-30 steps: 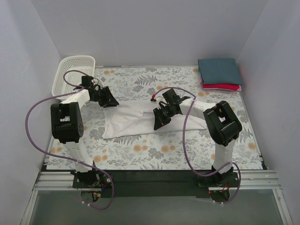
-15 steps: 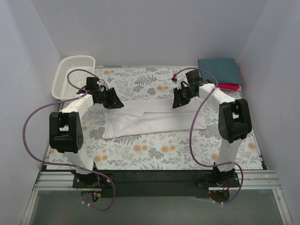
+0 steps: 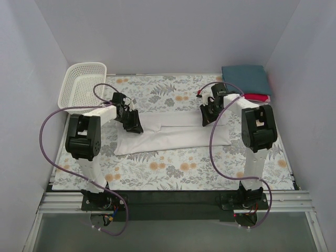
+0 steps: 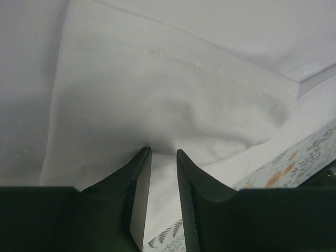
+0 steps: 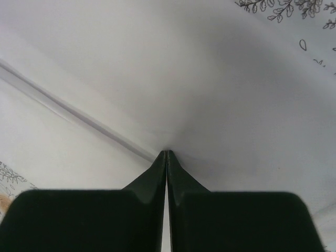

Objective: Fold and stack the t-shirts
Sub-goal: Fold the tshirt

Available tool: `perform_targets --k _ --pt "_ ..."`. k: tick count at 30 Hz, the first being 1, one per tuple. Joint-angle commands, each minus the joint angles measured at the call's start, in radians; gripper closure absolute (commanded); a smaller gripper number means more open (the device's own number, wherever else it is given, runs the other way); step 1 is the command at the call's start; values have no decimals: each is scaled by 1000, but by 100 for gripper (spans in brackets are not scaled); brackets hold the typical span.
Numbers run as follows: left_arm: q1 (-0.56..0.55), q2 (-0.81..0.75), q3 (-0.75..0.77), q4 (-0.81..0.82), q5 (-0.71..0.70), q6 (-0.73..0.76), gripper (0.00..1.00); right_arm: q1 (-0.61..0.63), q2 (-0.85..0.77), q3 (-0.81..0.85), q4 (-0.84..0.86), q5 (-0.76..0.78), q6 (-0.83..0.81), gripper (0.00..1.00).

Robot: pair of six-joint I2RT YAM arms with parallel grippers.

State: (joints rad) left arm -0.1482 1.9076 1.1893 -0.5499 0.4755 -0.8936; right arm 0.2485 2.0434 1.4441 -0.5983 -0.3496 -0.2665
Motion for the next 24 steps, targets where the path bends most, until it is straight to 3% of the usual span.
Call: perform_targets --k 1,7,10,12,13,16,19,24 --pt "1 36 30 -41 -150 71 75 -5 15 -73 -32 54 -39 94" --pt "2 175 234 -77 -239 185 76 8 -71 -276 -50 -55 -31 95" --pt "-11 316 485 -145 -244 252 76 139 -219 -439 -60 -213 -77 97" --pt "-16 385 648 -221 -244 271 76 299 -361 -493 -17 -288 -54 96" --pt "-16 424 781 -237 -229 272 76 333 -397 -499 -9 -314 -25 95" --pt "-16 392 900 -234 -198 275 74 347 -463 -432 -17 -341 -4 93" --pt "-16 285 853 -193 -187 274 68 301 -503 -352 -32 -290 -22 90" --pt "-17 151 604 -133 -158 202 68 296 -412 -265 -20 -216 -40 91"
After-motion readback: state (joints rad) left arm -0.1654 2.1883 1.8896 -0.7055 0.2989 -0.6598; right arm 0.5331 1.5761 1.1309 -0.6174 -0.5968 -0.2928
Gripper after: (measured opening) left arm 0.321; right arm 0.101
